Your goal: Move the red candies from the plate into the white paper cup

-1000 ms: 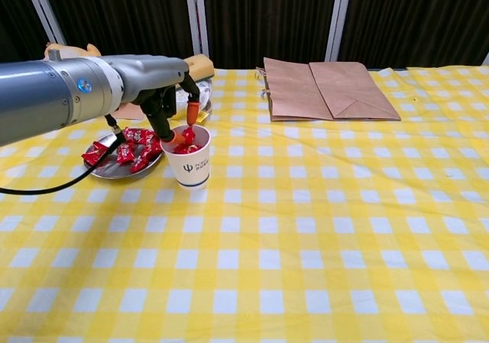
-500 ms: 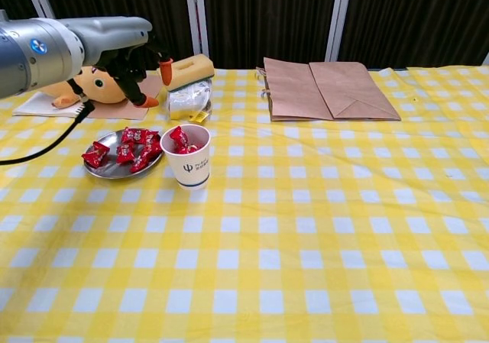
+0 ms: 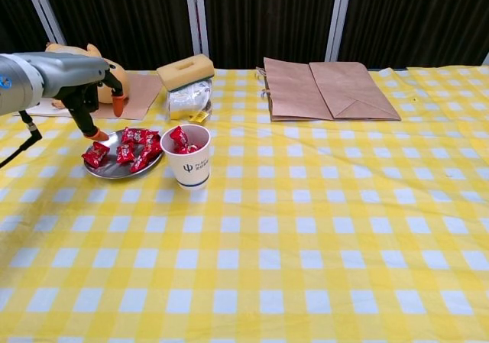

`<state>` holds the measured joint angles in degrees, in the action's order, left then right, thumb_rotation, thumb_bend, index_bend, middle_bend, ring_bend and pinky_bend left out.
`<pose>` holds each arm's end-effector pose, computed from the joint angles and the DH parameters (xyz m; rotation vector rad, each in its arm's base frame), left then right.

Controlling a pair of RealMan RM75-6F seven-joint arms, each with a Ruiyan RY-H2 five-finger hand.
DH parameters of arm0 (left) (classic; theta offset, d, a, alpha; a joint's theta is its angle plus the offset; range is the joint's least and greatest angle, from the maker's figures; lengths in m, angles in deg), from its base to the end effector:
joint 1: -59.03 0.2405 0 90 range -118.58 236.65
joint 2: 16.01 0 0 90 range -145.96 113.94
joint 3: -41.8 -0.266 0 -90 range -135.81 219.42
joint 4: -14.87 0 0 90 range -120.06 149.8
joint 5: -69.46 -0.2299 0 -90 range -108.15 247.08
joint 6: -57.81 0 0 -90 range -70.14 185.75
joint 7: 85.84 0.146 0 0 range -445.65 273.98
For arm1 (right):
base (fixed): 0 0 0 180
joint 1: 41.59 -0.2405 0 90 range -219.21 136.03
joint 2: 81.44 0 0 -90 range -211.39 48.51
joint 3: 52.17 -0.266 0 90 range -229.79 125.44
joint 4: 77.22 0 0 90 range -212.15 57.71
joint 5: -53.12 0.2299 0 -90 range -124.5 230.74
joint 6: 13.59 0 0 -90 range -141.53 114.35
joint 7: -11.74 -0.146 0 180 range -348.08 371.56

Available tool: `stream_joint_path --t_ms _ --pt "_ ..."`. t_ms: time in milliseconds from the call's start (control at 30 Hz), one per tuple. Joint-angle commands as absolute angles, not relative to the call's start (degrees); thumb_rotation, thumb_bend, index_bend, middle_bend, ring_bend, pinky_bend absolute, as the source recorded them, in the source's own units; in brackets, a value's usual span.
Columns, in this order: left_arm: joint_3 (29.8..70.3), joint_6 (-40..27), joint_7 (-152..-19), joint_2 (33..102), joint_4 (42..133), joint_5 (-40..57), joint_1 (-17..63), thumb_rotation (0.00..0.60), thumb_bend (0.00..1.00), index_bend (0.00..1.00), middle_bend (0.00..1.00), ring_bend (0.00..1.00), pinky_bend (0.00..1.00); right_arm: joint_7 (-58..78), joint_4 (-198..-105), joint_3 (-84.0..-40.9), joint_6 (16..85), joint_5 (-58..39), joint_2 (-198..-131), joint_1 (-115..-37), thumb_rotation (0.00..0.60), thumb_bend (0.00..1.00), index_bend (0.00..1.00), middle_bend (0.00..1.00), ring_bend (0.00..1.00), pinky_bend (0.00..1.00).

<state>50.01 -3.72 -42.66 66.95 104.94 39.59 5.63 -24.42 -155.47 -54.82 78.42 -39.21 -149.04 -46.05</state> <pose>-0.1589 0.3918 0.0014 -1.7069 -0.8944 -0.5428 -0.3513 -0.1837 0.1590 1.2658 -1.1270 1.3676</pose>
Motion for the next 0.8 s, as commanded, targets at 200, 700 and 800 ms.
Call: stream_joint_path --t_ms 200,700,800 --pt "49.4 -3.0 -39.3 70.1 98.8 44.7 5.0 0.6 0.25 0.4 0.95 1.0 1.0 -24.8 -155.4 -54.9 78.5 -39.1 -149.0 -46.0 0.6 0.42 0.0 0.0 0.0 0.0" --pt "51.1 1.9 -39.3 77.7 86.6 46.4 3.9 0.6 0.25 0.35 0.95 1.0 1.0 -25.0 -155.5 -54.9 78.4 -39.1 -148.9 -46.0 0.6 0.42 0.0 0.0 0.0 0.0" --pt "51.4 2.2 -39.8 78.1 86.4 45.1 3.8 0.6 0.25 0.34 0.95 1.0 1.0 -25.1 -155.5 -54.9 78.4 -39.0 -148.9 -46.0 0.6 0.42 0.0 0.0 0.0 0.0"
